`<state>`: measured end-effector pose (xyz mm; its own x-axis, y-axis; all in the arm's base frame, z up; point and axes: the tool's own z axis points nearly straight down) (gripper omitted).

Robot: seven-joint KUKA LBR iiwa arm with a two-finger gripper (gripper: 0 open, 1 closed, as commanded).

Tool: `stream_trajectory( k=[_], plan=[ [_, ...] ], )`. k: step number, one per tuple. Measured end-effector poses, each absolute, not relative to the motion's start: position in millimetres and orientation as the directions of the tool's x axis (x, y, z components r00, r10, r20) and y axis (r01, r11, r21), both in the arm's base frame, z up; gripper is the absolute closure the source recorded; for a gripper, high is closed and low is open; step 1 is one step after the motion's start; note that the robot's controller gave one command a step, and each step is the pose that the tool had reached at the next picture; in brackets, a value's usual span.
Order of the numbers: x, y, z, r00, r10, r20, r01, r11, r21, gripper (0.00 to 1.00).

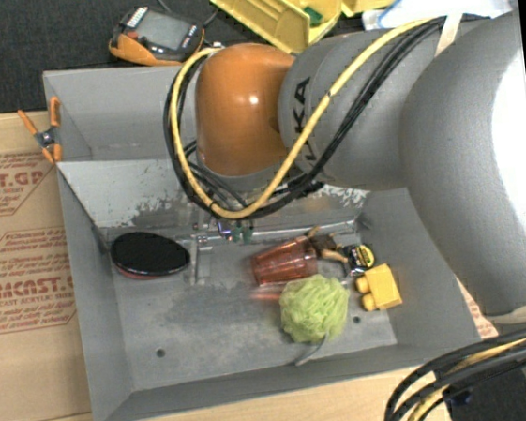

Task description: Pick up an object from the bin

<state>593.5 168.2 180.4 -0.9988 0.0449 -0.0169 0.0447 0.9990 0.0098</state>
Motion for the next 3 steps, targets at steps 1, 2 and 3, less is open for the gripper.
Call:
stream_trajectory(
  k=[1, 2, 3],
  plan=[
    [584.2, 136.6, 219.1, -0.979, 0.205, -0.008, 0.205, 0.979, 0.008, 0.0],
    [561.0, 156.4, 183.2, -0.996, 0.088, -0.019, 0.087, 0.996, 0.011, 0.0],
    [557.6, 157.1, 162.2, -1.0, -0.011, -0.019, -0.012, 1.0, 0.008, 0.0]
  ],
)
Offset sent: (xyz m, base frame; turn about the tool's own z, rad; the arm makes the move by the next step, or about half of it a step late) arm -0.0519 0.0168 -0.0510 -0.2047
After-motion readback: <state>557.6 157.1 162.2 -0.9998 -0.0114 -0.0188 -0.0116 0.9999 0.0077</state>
